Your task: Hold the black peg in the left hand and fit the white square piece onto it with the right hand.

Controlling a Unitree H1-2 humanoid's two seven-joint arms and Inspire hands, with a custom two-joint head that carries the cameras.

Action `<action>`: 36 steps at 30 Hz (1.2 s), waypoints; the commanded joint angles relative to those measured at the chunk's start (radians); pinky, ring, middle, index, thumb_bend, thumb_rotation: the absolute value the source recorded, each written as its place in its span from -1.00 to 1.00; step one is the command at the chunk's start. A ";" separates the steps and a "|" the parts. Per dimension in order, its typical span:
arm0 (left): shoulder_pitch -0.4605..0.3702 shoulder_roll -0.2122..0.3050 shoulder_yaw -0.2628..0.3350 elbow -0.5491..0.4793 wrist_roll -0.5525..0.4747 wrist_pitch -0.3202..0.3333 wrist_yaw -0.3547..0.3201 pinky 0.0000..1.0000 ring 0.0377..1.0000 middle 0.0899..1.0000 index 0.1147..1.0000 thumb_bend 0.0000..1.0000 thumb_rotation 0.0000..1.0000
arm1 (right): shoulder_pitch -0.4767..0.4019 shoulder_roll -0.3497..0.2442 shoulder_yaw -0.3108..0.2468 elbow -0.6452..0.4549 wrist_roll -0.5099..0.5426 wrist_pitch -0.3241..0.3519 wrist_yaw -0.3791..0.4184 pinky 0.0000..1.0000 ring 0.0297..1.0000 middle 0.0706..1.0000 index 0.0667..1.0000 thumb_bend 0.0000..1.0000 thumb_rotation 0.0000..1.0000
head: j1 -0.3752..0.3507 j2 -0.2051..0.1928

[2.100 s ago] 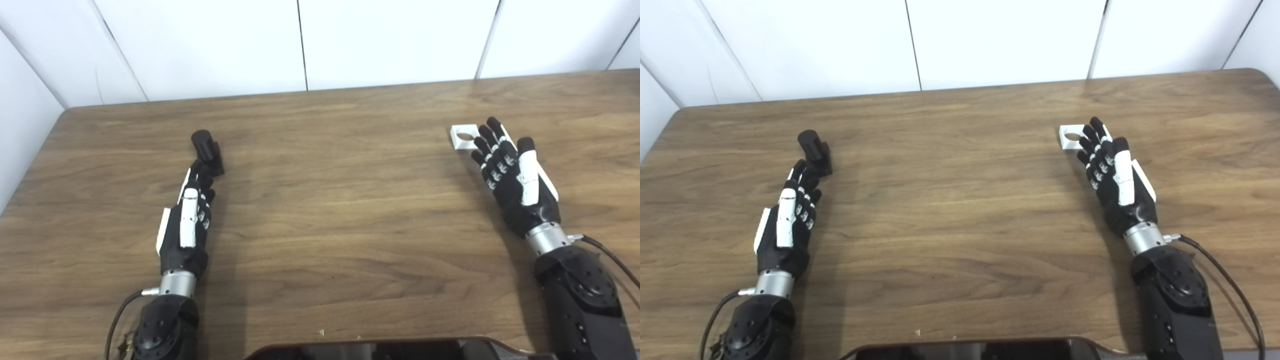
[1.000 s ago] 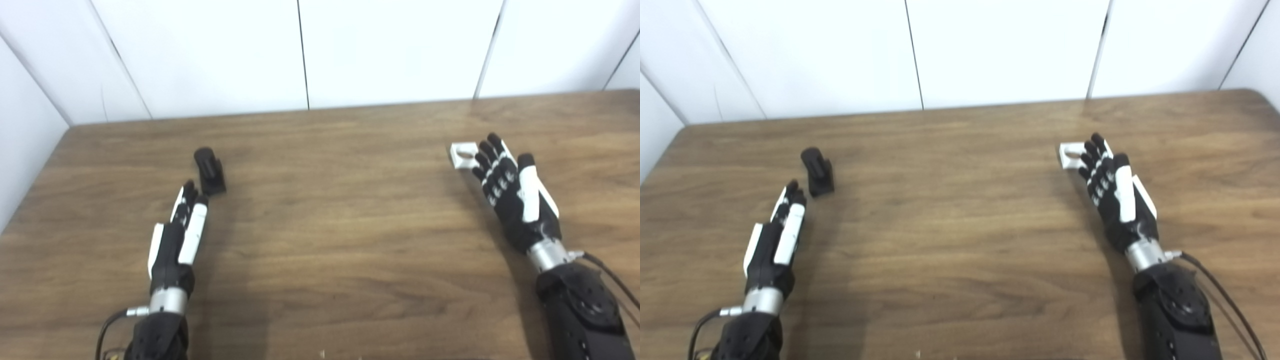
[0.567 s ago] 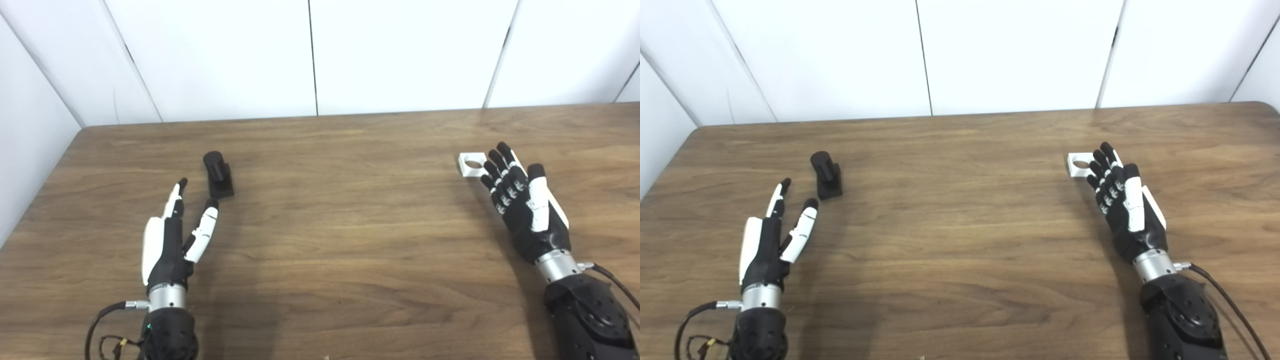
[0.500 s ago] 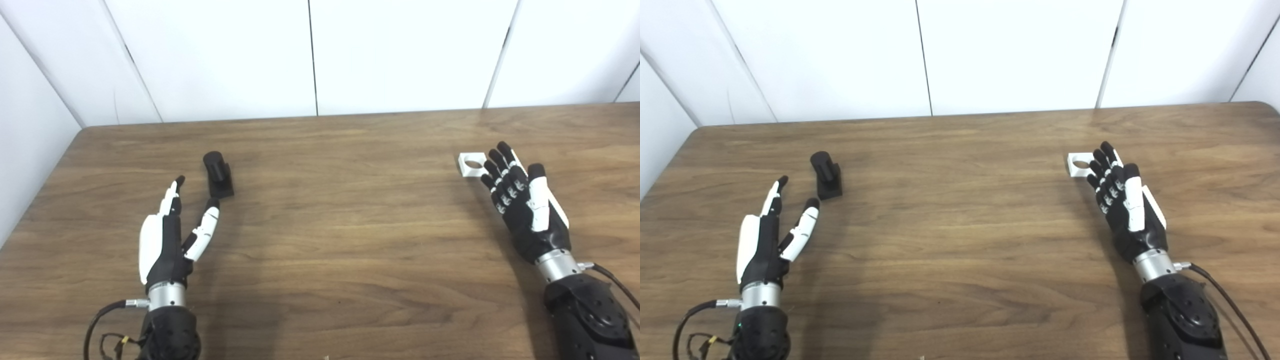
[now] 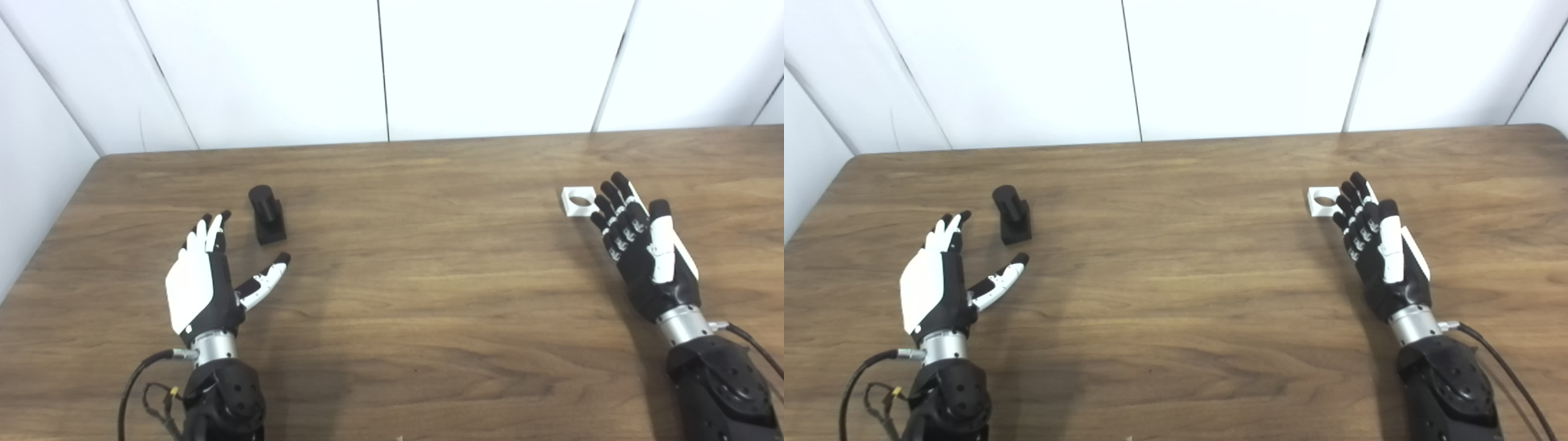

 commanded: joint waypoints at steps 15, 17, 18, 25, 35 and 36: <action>-0.136 0.010 0.034 0.105 0.210 0.031 -0.024 1.00 1.00 0.96 0.68 0.50 -0.16 | 0.043 0.044 0.015 0.084 0.016 -0.057 0.016 1.00 1.00 1.00 1.00 0.29 1.00 | -0.006 -0.008; -0.149 0.004 0.041 0.117 0.217 0.031 -0.031 1.00 1.00 0.96 0.68 0.50 -0.17 | 0.044 0.045 0.016 0.084 0.014 -0.059 0.014 1.00 1.00 1.00 1.00 0.30 1.00 | -0.010 -0.009; -0.155 0.002 0.044 0.124 0.217 0.031 -0.032 1.00 1.00 0.97 0.68 0.50 -0.17 | 0.044 0.045 0.016 0.086 0.014 -0.061 0.014 1.00 1.00 1.00 1.00 0.30 1.00 | -0.010 -0.010; -0.205 -0.004 0.052 0.175 0.216 0.031 -0.041 1.00 1.00 0.97 0.68 0.50 -0.16 | 0.042 0.046 0.019 0.093 0.011 -0.066 0.012 1.00 1.00 1.00 1.00 0.28 1.00 | -0.025 -0.011; -0.268 -0.017 0.068 0.246 0.254 0.031 -0.074 1.00 1.00 0.96 0.69 0.49 -0.10 | 0.040 0.045 0.019 0.099 0.010 -0.070 0.011 1.00 1.00 1.00 1.00 0.27 1.00 | -0.022 -0.013; -0.274 -0.019 0.071 0.253 0.259 0.031 -0.077 1.00 1.00 0.96 0.69 0.49 -0.09 | 0.039 0.045 0.019 0.103 0.009 -0.073 0.012 1.00 1.00 1.00 1.00 0.27 1.00 | -0.022 -0.013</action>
